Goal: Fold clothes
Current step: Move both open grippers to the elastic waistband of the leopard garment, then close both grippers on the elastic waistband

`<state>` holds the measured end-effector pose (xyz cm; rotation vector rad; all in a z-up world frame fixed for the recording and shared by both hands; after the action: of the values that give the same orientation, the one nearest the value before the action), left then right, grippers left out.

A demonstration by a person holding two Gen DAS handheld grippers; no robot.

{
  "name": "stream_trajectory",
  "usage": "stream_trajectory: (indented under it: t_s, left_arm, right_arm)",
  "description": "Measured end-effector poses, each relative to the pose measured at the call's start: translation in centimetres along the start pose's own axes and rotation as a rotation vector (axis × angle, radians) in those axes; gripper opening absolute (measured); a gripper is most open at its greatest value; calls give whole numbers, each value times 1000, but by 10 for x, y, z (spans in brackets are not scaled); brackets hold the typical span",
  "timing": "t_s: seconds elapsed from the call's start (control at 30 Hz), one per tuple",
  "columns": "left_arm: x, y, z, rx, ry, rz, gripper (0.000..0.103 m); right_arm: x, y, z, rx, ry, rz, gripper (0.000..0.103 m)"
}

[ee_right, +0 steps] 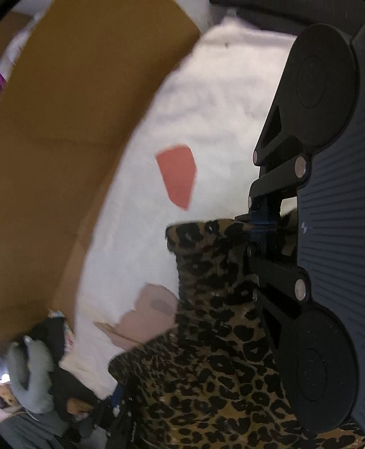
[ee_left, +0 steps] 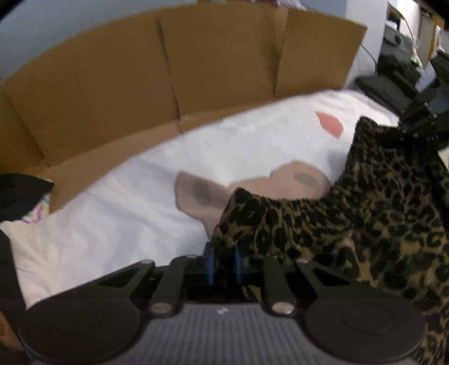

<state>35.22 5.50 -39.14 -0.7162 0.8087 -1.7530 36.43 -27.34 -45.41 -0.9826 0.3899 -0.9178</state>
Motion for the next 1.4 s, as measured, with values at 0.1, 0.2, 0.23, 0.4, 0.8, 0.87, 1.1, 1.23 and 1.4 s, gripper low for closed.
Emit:
stream_trajectory:
  t_s: [0.1,0.2,0.23,0.4,0.8,0.87,1.1,1.23,1.4]
  left_arm:
    - [-4,-12,13,68,-50,11,14]
    - [-8,-9,18,44,-112,-7,15]
    - [-6,-2,15,19,-100,0,16]
    - [-5,25,4,-63,-105,46,23]
    - [-39,32,22,9,-320,-21,41]
    - [-38,40,20,-4,-326,-30,41]
    - [-25,57,5,-62,-283,-53,38]
    - [-27,61,2,-72,-310,-59,41]
    - [-23,62,3,-110,-283,-55,36]
  right_arm:
    - [7,-12,4,36,-3,-49,0]
    - [12,-17,7,59,10,-89,0]
    - [13,-13,6,42,12,-87,0]
    - [12,13,-6,-69,49,-65,4]
    - [34,8,5,41,308,49,53]
    - [32,15,5,42,309,41,53]
    - [28,36,-5,-8,349,77,52]
    - [26,38,-7,-25,338,88,51]
    - [0,34,-5,-50,215,115,29]
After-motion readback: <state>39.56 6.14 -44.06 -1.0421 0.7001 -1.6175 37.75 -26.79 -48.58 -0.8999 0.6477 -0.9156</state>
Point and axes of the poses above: each gripper's, at about its wrist camera, not at the fingertips, and y roughly the way its jaws point, x to its right, z to its top, the point moved 6 cm from there along y, roughly the way its jaws point, and after that the axes turned 13 degrees about -y, right-handed, at the moved point
